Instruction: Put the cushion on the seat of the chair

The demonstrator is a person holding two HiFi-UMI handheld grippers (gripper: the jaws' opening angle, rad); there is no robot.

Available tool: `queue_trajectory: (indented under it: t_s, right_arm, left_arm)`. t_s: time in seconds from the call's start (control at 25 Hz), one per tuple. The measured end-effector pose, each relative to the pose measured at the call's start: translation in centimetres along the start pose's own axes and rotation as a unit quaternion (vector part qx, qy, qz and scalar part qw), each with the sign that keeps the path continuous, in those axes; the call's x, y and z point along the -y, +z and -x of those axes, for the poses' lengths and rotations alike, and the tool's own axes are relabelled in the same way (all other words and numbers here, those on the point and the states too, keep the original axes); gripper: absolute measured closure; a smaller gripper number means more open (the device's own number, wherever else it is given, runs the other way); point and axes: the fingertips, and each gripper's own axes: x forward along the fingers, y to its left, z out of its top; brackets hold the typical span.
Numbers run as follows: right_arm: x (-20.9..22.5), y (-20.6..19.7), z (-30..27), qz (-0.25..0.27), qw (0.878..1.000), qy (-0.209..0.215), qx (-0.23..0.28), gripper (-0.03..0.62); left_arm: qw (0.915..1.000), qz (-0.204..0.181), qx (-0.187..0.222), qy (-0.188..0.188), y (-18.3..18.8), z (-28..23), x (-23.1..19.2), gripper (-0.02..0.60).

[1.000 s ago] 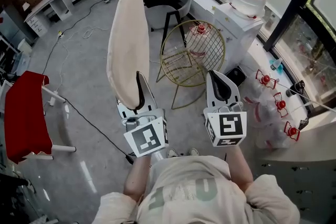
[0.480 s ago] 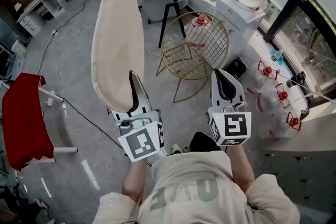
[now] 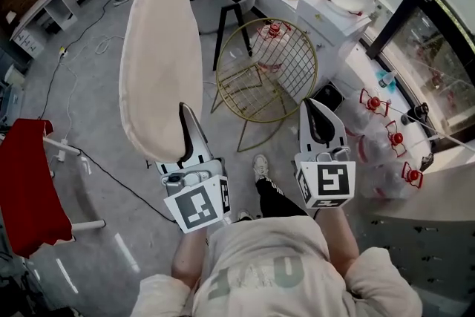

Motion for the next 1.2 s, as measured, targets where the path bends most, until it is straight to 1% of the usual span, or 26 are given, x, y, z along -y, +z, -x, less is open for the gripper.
queue_trajectory:
  t_s: [0.24,0.44,0.68,0.84,1.0,1.2]
  right_arm:
    - [3.4,-1.8,-7.5,-0.011,1.0,0.001,-0.004,0.577]
    - [6.8,-1.0,-14.4,-0.01,1.0,0.01,0.004,0.577]
    - [10.3,-0.7,-20.4,-0.002,0.999,0.026,0.025,0.577]
    - [11.6,-0.4,-23.3,0.003,0.999,0.032,0.033,0.577]
    - [12.0,-0.1,-25.2,-0.005,0.999,0.027,0.034,0.577]
    - [12.3,-0.1,-26.3,-0.004,0.999,0.011,0.037,0.577]
  left_arm:
    - [0.9999,-0.009,0.004,-0.002,-2.4,-6.8,1.7,0.529]
    - [0.9998,-0.016,0.006,0.003,-3.2,-13.9,3.2,0.529]
    - [0.9993,-0.026,0.022,0.017,-4.0,-19.9,5.2,0.529]
    - [0.9991,-0.03,0.022,0.019,-4.5,-22.6,6.0,0.529]
    - [0.9994,-0.03,0.014,0.012,-5.0,-24.8,6.1,0.529]
    - [0.9997,-0.017,0.014,-0.004,-6.0,-27.2,6.3,0.529]
